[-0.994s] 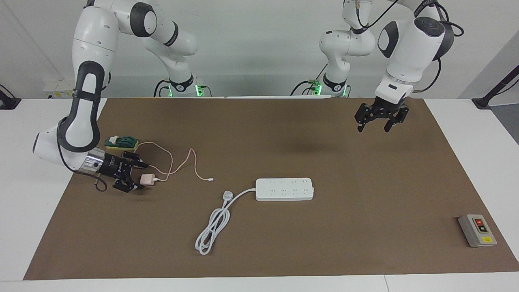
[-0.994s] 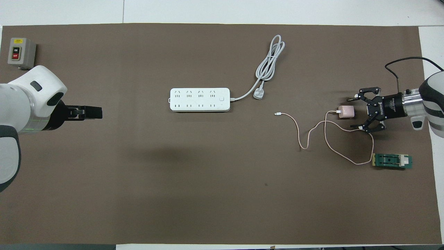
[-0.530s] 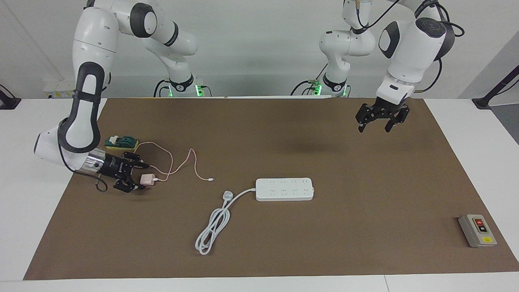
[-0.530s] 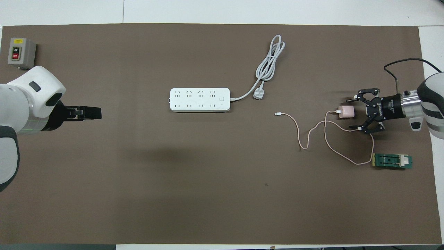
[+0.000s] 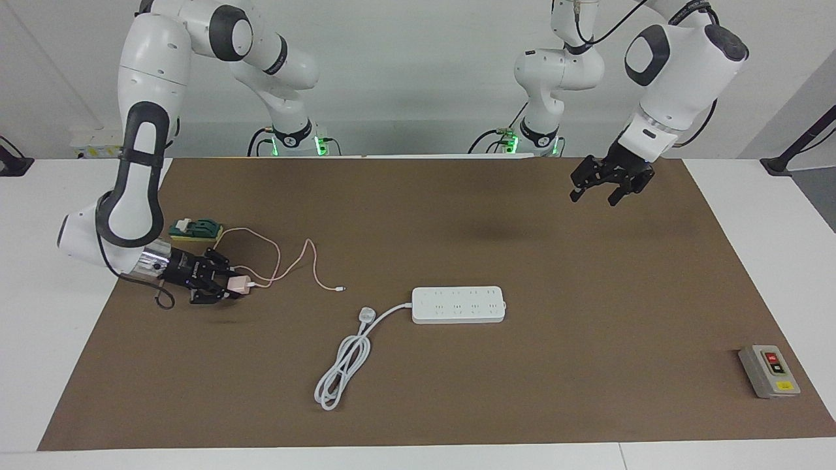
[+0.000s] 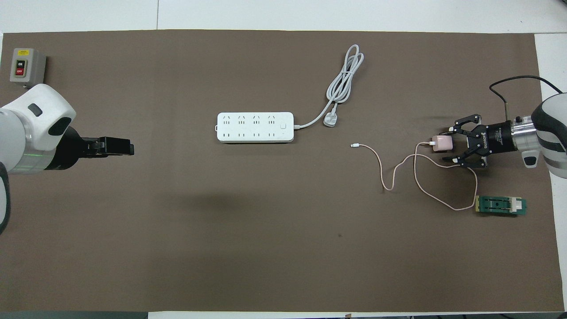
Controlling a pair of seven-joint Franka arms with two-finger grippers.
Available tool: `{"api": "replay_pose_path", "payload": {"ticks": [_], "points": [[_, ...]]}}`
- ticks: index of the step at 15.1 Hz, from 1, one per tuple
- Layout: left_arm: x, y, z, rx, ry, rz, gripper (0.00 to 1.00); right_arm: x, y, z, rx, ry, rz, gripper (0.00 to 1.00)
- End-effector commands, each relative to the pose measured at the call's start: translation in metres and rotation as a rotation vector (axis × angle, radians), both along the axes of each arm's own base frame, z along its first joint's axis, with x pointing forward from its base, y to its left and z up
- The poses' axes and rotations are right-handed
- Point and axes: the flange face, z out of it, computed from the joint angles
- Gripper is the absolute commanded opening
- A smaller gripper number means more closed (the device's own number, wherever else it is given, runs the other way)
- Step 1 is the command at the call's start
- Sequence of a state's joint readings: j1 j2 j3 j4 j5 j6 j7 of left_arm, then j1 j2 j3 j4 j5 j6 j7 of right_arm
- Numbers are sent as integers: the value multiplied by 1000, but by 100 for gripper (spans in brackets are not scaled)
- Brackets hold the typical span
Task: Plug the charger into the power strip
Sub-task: 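Grasp the pink charger with the right gripper while the left gripper advances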
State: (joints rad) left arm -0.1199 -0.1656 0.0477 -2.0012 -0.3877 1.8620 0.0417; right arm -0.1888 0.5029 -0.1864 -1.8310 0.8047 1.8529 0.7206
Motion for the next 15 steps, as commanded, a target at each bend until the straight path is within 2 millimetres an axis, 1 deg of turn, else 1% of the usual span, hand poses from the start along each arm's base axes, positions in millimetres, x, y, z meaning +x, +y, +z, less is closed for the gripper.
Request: {"api": "replay_pose_path", "payload": {"ticks": [1,3,5,6,8,9,10,11,12,14,15], "points": [[-9,0,9,-130,22,0,100,4,2,6,30,-38,-11,0],[-11,-14,12,-225,23,13,100,10,5,15,48,-29,-15,0],[-11,-27,17,-314,28,24,100,19,6,31,71,-11,-28,0],[-13,-41,17,-373,43,17,100,24,9,40,81,-7,-24,0],[-15,-49,8,-502,72,14,100,30,23,55,85,19,-39,0],[-13,-53,3,-546,70,-4,100,33,35,62,87,31,-43,0],[-10,-55,-10,-593,83,-12,100,37,50,77,83,40,-52,0],[-6,-58,-26,-674,86,-32,100,39,62,89,79,54,-65,0],[-2,-61,-41,-746,74,-53,100,41,75,105,74,55,-72,0],[3,-72,-62,-835,67,-61,100,44,108,134,67,55,-73,0],[6,-76,-69,-879,66,-51,100,44,119,145,63,68,-88,0]]}}
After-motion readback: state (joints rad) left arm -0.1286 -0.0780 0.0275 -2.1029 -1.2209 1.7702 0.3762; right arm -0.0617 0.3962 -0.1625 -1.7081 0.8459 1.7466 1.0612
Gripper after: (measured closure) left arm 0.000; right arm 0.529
